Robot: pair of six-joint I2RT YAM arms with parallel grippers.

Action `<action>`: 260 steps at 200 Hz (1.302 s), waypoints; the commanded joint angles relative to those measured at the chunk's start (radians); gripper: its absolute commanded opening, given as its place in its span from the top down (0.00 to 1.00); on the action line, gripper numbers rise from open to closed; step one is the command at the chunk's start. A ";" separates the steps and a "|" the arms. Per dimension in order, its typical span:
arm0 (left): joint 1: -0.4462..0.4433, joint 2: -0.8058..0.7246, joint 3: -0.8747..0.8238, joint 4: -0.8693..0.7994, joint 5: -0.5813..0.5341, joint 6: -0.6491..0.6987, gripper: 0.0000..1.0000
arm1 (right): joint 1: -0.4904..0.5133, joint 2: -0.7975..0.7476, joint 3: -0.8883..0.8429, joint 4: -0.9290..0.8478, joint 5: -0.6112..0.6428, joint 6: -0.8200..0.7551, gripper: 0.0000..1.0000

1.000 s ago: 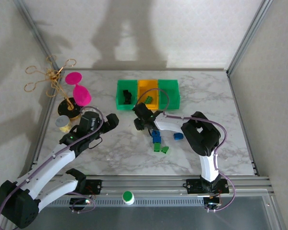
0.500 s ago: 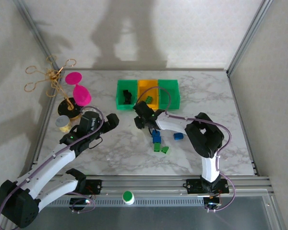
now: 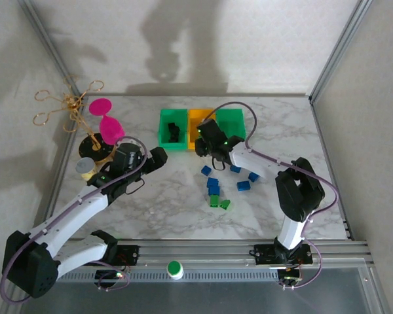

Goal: Sort the legos into containers by color
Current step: Place the lego in the container.

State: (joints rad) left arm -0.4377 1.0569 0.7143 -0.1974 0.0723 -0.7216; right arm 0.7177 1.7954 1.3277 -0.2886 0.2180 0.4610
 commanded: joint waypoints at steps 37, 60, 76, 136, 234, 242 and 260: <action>-0.006 0.105 0.056 0.093 0.024 0.024 0.00 | -0.011 0.191 0.203 0.011 0.123 0.040 0.70; -0.006 0.123 0.054 0.111 0.019 0.027 0.00 | -0.018 0.240 0.255 0.015 0.171 0.039 0.70; -0.006 0.133 0.050 0.121 0.011 0.027 0.00 | -0.044 0.273 0.281 0.021 0.179 0.041 0.70; -0.005 0.165 0.054 0.126 -0.001 0.027 0.00 | -0.086 0.398 0.393 0.022 0.160 0.014 0.70; -0.004 0.137 0.053 0.104 -0.027 0.024 0.00 | -0.090 0.497 0.481 0.016 0.105 -0.033 0.63; -0.004 0.135 0.053 0.104 -0.022 0.025 0.00 | -0.089 0.502 0.490 0.010 0.103 -0.033 0.63; -0.004 0.129 0.053 0.105 -0.016 0.026 0.00 | -0.088 0.494 0.496 0.013 0.088 -0.036 0.62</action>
State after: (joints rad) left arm -0.4377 1.2156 0.7441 -0.0887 0.0669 -0.7105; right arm 0.6289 2.2749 1.7775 -0.2775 0.3321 0.4381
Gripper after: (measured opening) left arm 0.996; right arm 0.376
